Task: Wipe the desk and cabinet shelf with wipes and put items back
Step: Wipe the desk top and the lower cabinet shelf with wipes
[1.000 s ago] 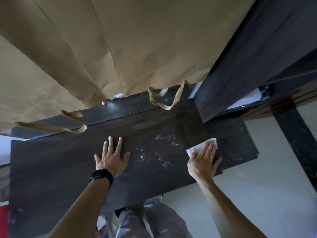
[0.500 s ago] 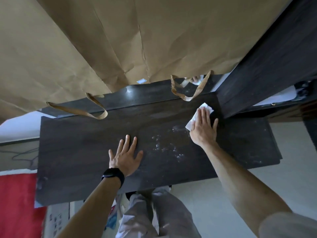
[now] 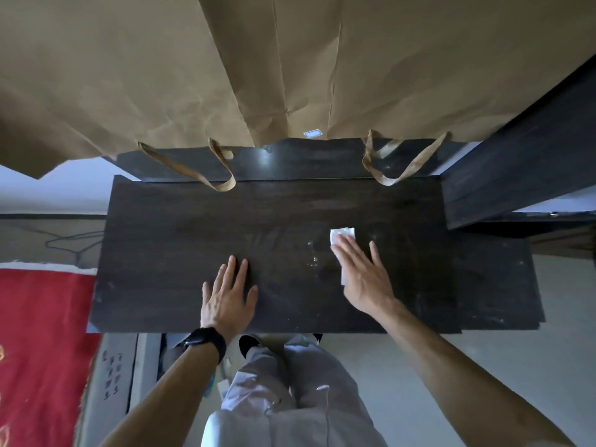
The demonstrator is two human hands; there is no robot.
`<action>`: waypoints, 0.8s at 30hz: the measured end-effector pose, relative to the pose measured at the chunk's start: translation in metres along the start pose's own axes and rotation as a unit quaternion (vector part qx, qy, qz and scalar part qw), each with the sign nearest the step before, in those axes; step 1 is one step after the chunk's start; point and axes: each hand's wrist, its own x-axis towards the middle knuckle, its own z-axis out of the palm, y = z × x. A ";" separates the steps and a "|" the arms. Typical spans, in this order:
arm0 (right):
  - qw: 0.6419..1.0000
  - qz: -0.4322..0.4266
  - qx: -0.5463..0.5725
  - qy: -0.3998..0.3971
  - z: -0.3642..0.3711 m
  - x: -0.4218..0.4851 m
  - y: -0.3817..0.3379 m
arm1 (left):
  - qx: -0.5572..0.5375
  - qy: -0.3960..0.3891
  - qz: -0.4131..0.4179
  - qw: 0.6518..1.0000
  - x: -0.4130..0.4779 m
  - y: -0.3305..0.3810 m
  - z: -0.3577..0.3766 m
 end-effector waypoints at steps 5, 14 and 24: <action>0.989 0.135 -0.007 0.064 -0.017 -0.019 0.057 | -0.011 0.009 -0.057 0.998 -0.025 -0.039 0.012; 0.961 0.264 0.039 0.068 0.005 0.000 0.026 | -0.052 -0.015 -0.098 0.994 -0.028 -0.029 0.008; 0.999 0.033 -0.031 0.017 0.040 -0.015 -0.049 | -0.071 -0.035 -0.119 0.990 -0.026 -0.022 0.005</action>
